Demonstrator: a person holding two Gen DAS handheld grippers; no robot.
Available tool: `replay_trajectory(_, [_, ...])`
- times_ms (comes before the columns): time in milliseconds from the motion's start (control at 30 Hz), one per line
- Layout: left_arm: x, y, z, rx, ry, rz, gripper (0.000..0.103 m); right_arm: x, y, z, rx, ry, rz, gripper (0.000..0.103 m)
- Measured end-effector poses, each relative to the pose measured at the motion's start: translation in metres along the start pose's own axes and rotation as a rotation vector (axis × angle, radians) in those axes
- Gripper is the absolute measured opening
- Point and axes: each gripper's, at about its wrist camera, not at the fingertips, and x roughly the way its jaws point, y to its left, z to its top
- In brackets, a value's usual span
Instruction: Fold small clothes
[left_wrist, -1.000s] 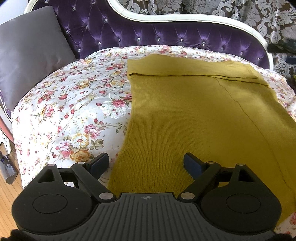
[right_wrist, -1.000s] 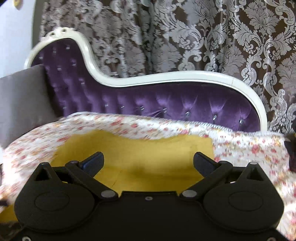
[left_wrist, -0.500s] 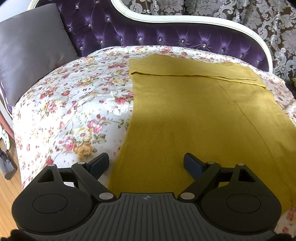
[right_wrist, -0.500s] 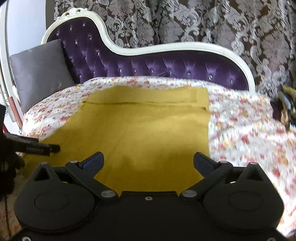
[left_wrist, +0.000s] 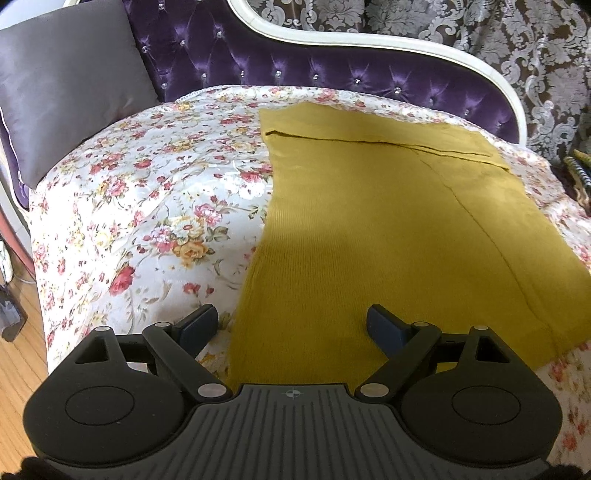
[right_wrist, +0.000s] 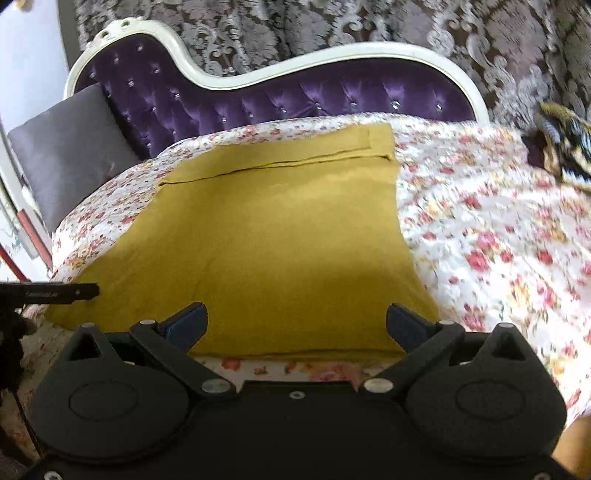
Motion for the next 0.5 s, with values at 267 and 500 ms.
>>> replay_trajectory(267, [-0.002,0.003,-0.002,0.023,0.003,-0.023,0.088,0.001,-0.024,0.001,0.079,-0.014,-0.093,0.103])
replay_trajectory(500, [-0.002,0.003,-0.003,0.033,-0.003,-0.04,0.087,0.007,-0.053,-0.001,0.198,0.013,-0.073,0.103])
